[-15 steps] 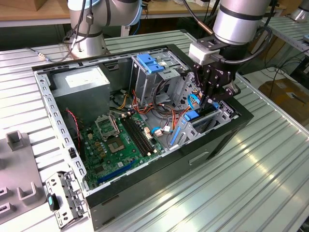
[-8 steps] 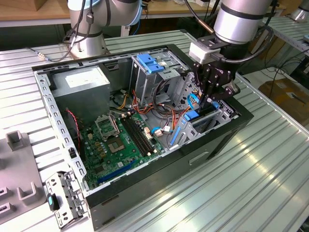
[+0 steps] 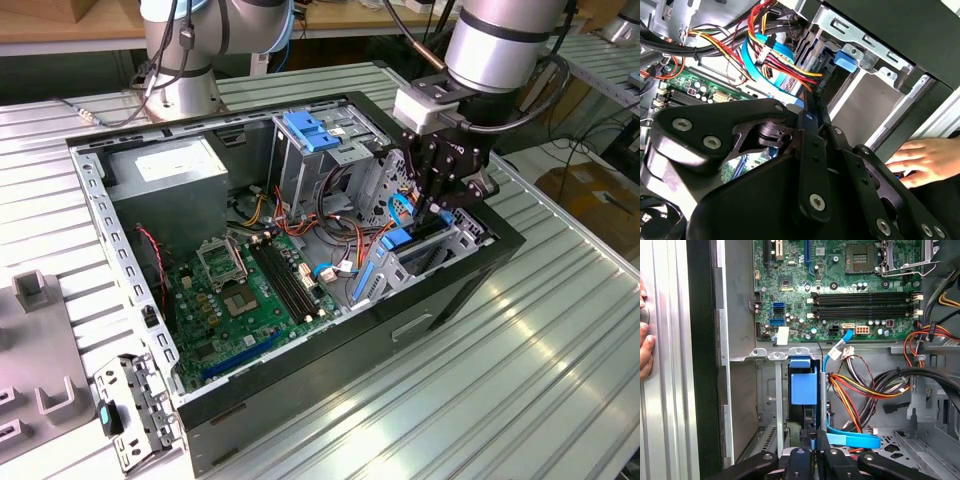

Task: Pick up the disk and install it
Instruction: 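Insert the second disk wire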

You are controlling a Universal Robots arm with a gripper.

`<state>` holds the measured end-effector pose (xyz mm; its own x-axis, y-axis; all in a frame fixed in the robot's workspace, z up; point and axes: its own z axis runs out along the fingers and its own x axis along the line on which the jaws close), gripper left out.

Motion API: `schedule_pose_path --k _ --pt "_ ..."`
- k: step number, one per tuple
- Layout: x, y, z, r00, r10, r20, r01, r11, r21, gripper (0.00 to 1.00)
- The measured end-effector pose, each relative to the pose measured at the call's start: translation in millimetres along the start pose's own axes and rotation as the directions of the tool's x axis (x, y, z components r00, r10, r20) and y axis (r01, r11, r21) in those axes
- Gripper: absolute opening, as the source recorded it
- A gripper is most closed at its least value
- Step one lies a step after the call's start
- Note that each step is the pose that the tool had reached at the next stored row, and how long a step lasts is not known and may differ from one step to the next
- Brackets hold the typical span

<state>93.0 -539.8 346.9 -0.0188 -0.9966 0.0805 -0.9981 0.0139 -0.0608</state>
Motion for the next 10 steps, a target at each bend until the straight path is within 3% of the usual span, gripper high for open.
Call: schedule_pose_path --k 2,3,8,9,10 --pt "0.4 -0.1 0.1 0.9999 0.001 0.0144 -0.001 1.0 -0.0002 0.16" --pt "0.5 -0.1 0.1 0.9998 0.001 0.0188 -0.001 1.0 -0.0002 0.16" --pt "3.5 -0.2 0.3 0.9997 0.001 0.0225 -0.001 1.0 0.0 0.16" --pt "4.1 -0.3 0.3 0.9997 0.001 0.0244 -0.001 1.0 -0.0001 0.16" --pt "4.3 -0.9 0.4 0.9995 0.002 0.0307 -0.002 1.0 -0.0002 0.16"
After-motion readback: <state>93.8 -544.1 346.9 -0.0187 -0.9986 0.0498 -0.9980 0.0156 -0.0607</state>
